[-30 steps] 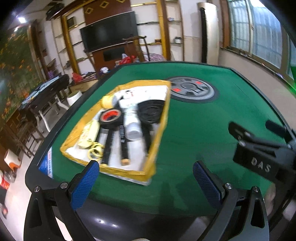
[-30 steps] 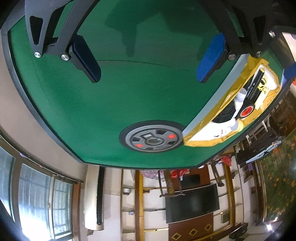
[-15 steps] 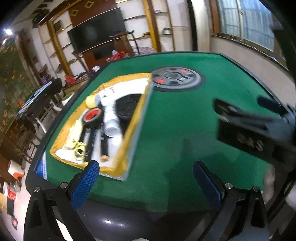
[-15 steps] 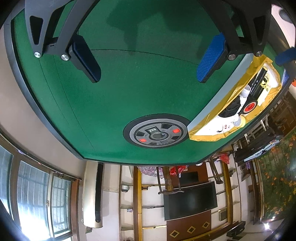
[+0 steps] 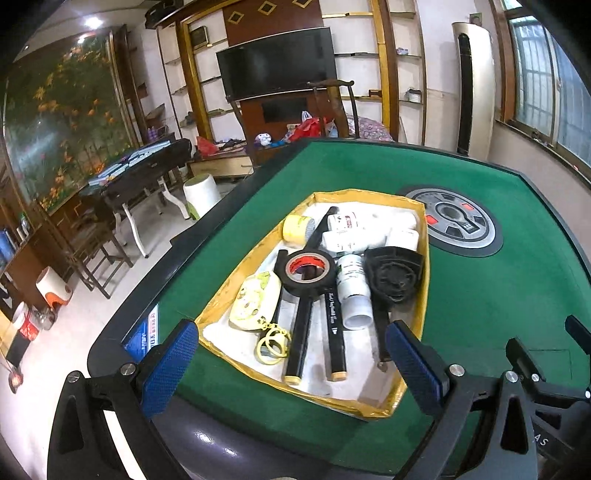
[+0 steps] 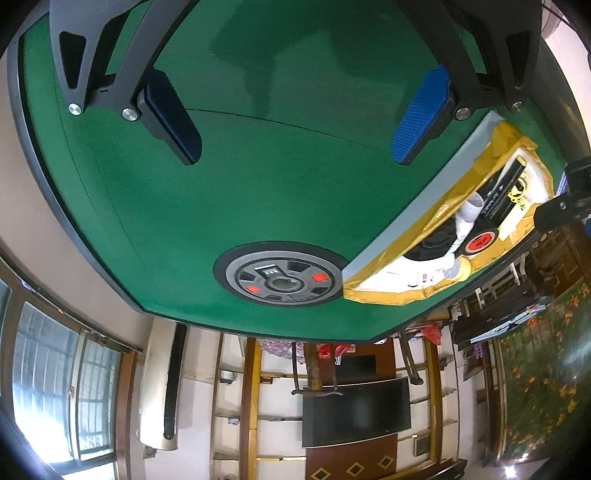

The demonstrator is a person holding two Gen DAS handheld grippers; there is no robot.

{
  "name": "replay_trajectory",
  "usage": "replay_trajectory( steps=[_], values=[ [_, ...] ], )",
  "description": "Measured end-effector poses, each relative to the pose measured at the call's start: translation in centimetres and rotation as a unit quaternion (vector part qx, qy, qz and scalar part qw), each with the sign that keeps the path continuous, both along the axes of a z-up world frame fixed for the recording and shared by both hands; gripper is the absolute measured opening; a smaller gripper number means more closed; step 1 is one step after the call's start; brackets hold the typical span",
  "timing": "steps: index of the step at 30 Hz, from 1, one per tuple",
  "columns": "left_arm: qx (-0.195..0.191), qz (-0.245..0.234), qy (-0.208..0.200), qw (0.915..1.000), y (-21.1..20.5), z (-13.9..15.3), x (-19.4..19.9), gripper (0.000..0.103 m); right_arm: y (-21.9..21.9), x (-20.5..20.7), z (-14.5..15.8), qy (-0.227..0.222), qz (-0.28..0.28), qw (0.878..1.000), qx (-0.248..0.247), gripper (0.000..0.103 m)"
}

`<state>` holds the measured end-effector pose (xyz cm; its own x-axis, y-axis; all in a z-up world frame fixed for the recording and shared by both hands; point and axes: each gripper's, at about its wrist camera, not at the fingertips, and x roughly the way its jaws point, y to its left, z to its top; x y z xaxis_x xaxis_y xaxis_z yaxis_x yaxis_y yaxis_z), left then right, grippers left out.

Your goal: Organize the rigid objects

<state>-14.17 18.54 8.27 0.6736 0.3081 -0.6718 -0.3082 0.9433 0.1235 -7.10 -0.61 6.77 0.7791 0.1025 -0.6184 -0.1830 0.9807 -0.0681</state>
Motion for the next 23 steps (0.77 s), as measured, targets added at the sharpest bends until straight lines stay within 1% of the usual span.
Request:
replay_trajectory(
  steps=[6, 12, 17, 19, 23],
  values=[
    [-0.015, 0.001, 0.003, 0.9999, 0.9, -0.3, 0.2, 0.102, 2.0, -0.3, 0.3, -0.003, 0.017, 1.0, -0.018, 0.103],
    [-0.017, 0.0, 0.001, 0.9998, 1.1, -0.3, 0.3, 0.102, 4.0, -0.4, 0.5, -0.002, 0.036, 0.999, -0.03, 0.103],
    [-0.013, 0.0, 0.004, 0.9999, 1.5, -0.3, 0.3, 0.102, 4.8, -0.4, 0.7, -0.003, 0.045, 0.998, -0.033, 0.103],
    [-0.004, 0.004, 0.002, 1.0, 1.5, -0.3, 0.4, 0.102, 5.1, -0.5, 0.7, -0.002, 0.05, 0.998, -0.035, 0.103],
    [0.004, -0.005, -0.001, 1.0, 1.0, -0.3, 0.7, 0.102, 4.8, -0.2, 0.6, 0.004, 0.051, 0.998, -0.03, 0.103]
  ],
)
